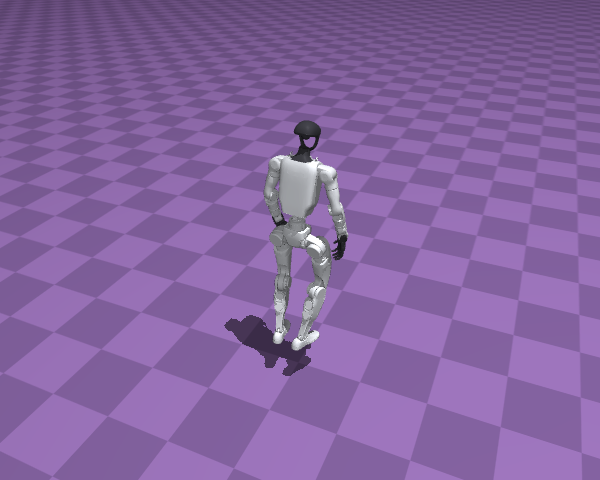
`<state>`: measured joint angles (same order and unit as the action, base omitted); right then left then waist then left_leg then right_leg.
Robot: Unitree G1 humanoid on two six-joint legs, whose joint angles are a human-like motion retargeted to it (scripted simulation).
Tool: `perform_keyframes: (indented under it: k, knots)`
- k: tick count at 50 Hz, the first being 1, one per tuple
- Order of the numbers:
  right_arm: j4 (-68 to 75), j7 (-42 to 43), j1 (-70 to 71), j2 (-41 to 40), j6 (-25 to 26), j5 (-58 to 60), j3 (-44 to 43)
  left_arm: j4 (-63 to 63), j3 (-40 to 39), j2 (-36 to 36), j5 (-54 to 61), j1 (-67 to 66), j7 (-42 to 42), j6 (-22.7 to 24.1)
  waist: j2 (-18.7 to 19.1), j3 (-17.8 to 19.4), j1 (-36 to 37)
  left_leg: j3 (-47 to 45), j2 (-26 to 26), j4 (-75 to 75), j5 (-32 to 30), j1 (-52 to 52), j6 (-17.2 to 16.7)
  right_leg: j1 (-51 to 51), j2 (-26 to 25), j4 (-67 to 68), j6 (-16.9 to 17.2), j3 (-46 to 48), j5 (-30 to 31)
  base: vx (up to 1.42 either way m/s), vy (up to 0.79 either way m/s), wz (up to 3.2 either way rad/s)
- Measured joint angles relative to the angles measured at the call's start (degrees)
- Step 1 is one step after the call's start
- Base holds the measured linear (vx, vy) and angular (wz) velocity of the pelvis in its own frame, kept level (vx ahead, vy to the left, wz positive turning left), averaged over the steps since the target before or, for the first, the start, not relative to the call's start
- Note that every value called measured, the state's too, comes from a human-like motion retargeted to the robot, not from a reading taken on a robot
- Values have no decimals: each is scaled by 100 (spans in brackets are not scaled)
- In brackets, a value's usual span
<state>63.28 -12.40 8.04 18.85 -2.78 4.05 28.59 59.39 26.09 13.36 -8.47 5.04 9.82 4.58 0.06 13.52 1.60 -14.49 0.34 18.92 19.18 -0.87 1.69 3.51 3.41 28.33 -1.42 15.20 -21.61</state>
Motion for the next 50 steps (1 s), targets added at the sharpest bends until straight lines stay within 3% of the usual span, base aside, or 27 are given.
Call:
perform_keyframes:
  k: [50]
  knots:
    - [226, -113, -667, -600, -198, -124, 239, -524, -278, 300, 655, 680, -61, 259, 7, -355, 1046, 907, 570, 586, 291, 1012, -771, -423, -496, -1000, -329, 1812, 364, -1, -3, 43]
